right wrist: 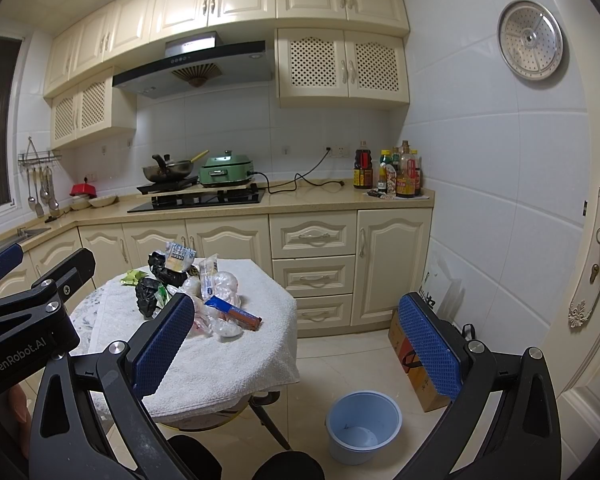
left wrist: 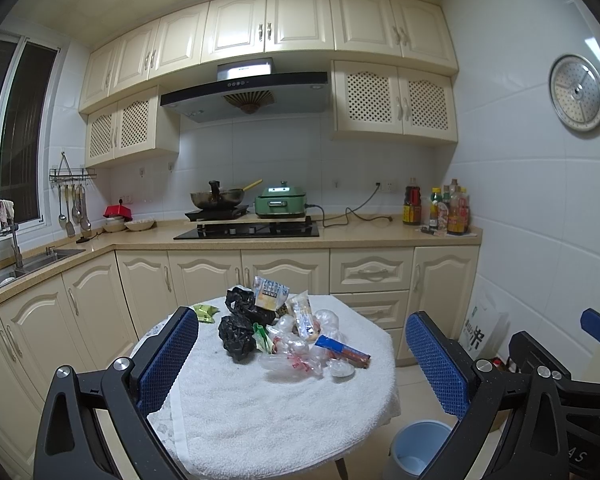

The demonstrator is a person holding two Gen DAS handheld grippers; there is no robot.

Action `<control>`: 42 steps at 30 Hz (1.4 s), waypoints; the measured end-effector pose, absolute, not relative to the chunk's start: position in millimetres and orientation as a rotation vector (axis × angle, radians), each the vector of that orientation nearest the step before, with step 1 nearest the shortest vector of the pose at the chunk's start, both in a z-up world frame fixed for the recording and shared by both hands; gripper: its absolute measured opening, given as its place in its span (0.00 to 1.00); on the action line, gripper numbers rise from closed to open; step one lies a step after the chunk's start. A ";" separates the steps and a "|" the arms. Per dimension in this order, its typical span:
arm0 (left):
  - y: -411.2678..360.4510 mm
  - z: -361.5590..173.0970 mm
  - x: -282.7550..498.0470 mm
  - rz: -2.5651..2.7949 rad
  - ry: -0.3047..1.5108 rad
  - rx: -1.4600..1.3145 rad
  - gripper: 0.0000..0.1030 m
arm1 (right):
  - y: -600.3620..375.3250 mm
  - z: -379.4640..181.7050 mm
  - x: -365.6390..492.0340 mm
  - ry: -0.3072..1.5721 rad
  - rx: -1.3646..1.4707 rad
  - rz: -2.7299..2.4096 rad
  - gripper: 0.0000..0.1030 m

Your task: Collect trash

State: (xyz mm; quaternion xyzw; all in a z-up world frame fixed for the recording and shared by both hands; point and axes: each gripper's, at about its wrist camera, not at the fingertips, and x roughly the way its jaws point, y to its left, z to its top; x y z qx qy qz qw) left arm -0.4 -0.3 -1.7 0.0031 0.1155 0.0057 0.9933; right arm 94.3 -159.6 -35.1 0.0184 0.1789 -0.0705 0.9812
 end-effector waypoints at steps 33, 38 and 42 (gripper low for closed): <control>-0.3 -0.1 0.0 0.010 0.230 0.005 0.99 | -160.2 -40.0 97.0 0.364 0.035 -0.144 1.00; -0.1 -0.9 1.0 0.010 0.227 0.008 0.99 | -159.6 -39.9 96.9 0.367 0.036 -0.144 1.00; 0.7 -1.4 1.6 0.010 0.230 0.009 0.99 | -161.1 -39.8 97.0 0.369 0.037 -0.145 1.00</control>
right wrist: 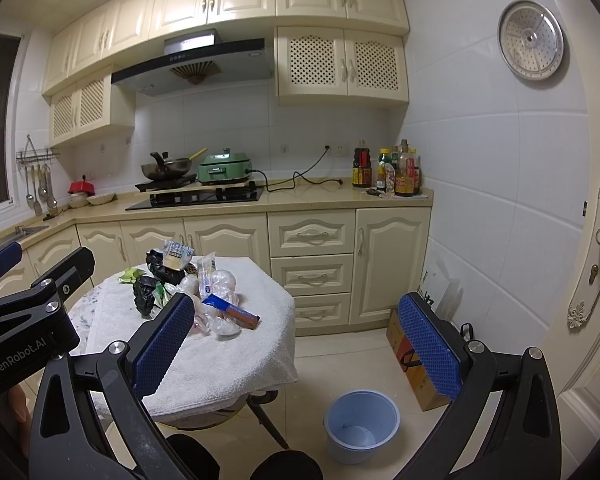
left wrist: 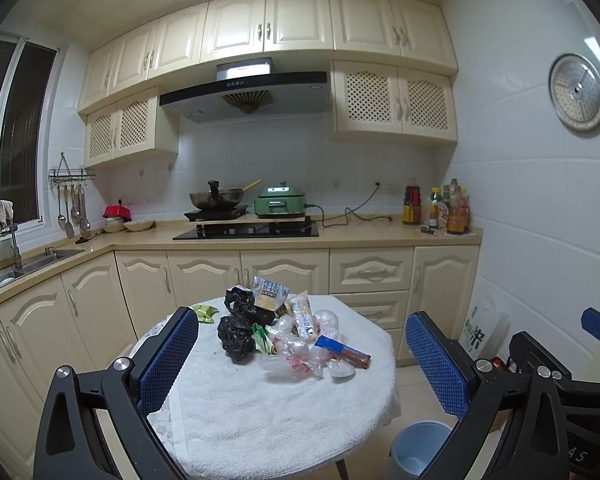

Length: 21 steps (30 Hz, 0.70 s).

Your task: Collect trash

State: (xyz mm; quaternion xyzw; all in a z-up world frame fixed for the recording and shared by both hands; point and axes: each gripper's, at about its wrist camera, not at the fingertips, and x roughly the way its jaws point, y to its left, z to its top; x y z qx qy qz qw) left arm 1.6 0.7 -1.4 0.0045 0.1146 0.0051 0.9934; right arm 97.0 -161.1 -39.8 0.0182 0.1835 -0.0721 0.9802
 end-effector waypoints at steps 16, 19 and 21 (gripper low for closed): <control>26.4 -22.4 37.8 0.017 0.285 -0.002 0.99 | -162.2 -68.7 128.7 0.444 0.047 -0.142 1.00; 42.5 -32.7 62.8 0.020 0.335 -0.009 0.99 | -159.4 -82.6 148.7 0.487 0.048 -0.121 1.00; 55.3 -40.9 83.8 0.021 0.384 -0.023 0.99 | -156.4 -94.1 166.5 0.521 0.040 -0.101 1.00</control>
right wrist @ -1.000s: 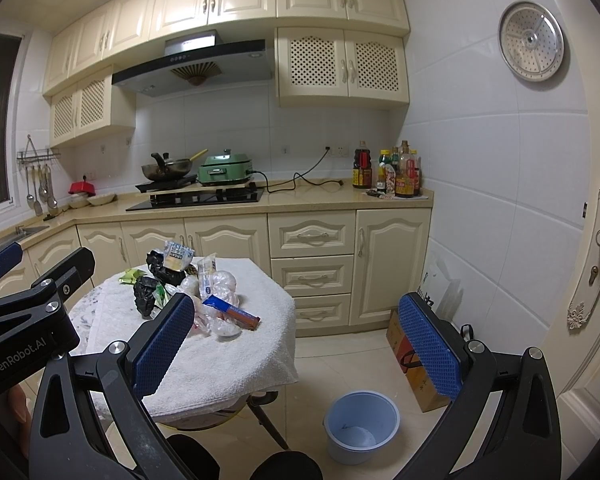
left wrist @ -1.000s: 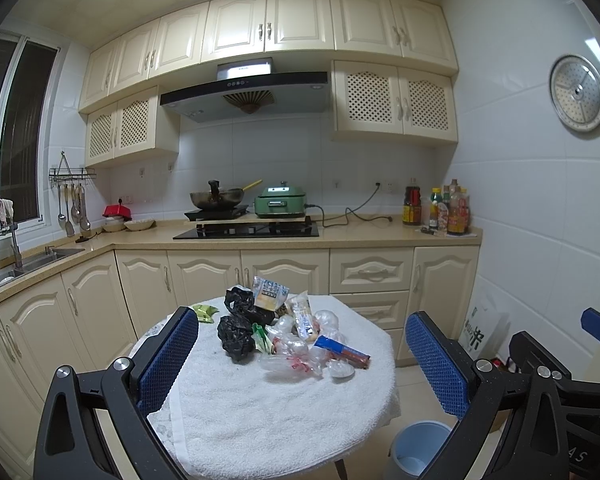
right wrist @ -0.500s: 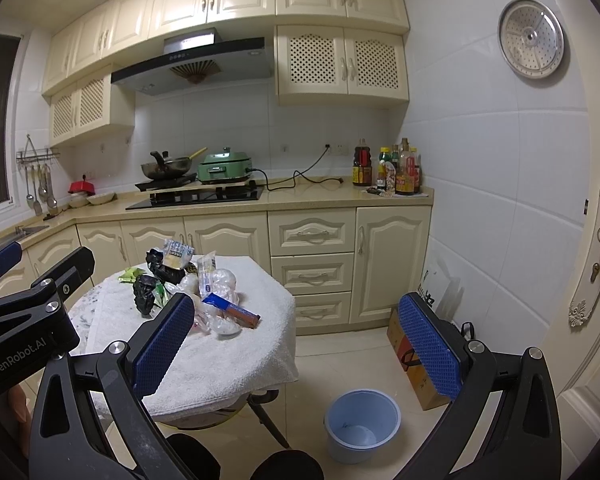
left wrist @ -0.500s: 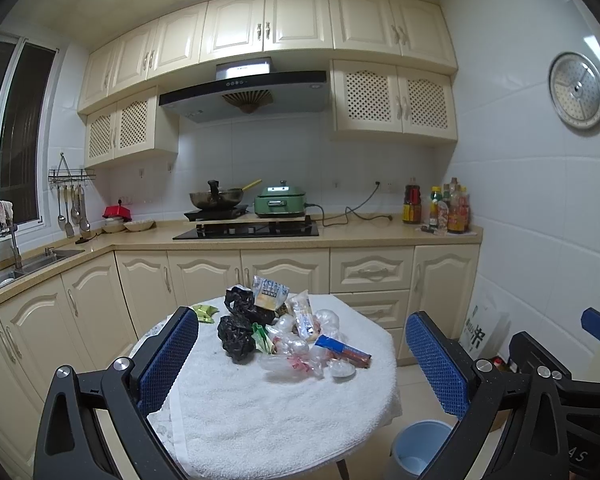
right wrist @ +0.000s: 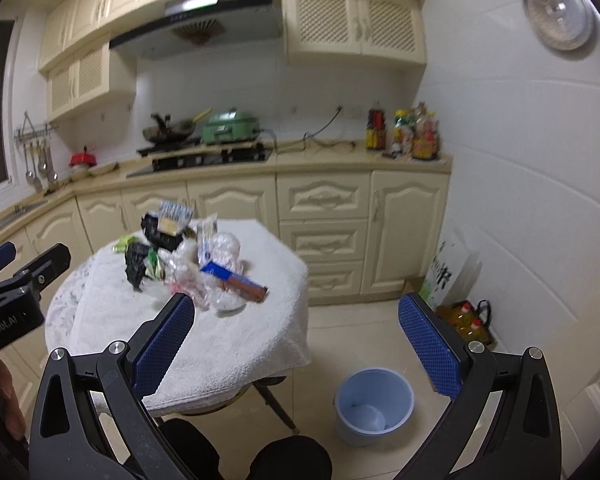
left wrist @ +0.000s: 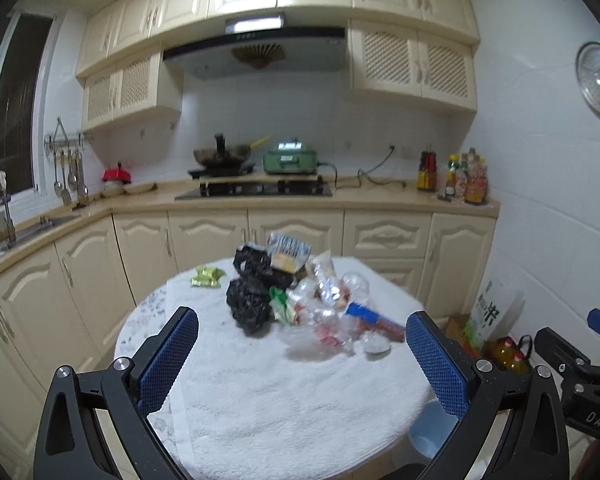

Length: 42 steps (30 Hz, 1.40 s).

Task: Collect trash
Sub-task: 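Grasp the clear plastic bag with the left tool while the right tool grasps the blue snack bar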

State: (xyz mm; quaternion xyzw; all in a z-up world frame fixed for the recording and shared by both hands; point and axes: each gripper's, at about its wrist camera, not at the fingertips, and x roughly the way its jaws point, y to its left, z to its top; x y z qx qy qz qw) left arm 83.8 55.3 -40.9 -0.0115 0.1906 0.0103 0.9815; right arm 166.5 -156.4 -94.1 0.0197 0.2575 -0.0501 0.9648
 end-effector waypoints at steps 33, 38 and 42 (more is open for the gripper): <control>36.7 -154.4 403.1 -0.098 0.907 -0.041 0.58 | -164.0 -208.8 385.7 0.837 -0.002 0.032 1.00; 41.9 -161.9 393.3 -0.148 0.894 -0.027 0.33 | -145.9 -220.9 403.2 0.845 -0.050 0.155 1.00; 53.8 -168.8 380.0 -0.142 0.893 -0.033 0.32 | -132.6 -235.0 417.1 0.876 -0.089 0.229 1.00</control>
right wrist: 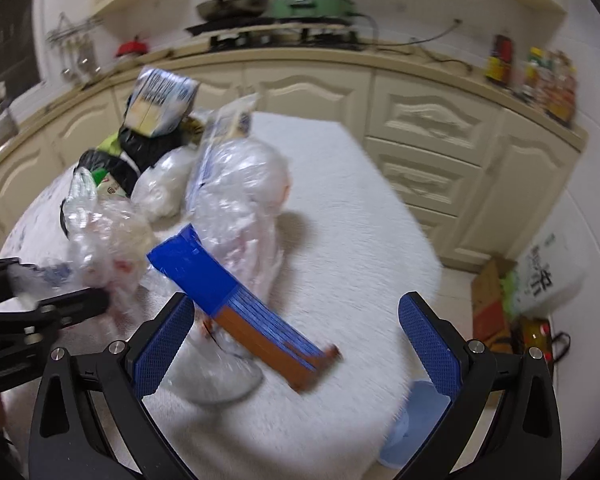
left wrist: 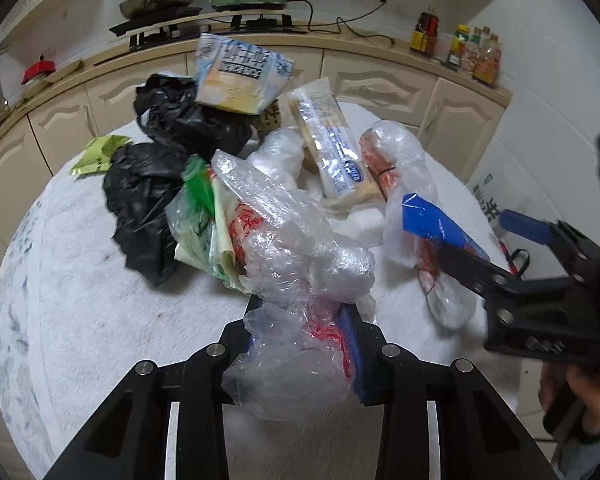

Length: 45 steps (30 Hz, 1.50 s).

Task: Collect trash
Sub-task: 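Grasp the clear plastic bag with the left tool while the right tool grasps the blue snack bar, then carry the clear bag and blue snack bar over the light blue bin with both tools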

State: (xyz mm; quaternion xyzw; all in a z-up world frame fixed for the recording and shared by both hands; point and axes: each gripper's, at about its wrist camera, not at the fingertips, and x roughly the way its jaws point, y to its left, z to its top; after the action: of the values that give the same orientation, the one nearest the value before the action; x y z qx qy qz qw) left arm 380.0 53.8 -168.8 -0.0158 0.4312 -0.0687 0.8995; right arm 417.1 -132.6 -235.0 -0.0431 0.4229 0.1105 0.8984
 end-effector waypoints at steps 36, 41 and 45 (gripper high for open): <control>48.5 -112.2 265.2 -0.162 0.778 -0.047 0.12 | -150.7 -215.2 347.3 0.831 0.215 0.421 0.19; 41.3 -108.5 257.7 -0.169 0.763 -0.057 0.11 | -154.1 -216.1 337.1 0.818 0.242 0.430 0.19; 21.9 -94.5 254.8 -0.190 0.719 -0.034 0.11 | -161.4 -212.1 330.2 0.798 0.253 0.429 0.19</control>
State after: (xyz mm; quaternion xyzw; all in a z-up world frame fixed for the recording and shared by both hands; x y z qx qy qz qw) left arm 254.8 21.9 -94.5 -0.0167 0.3514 -0.0930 0.9314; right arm 330.2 -161.4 -212.1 0.1221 0.3842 0.2067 0.8915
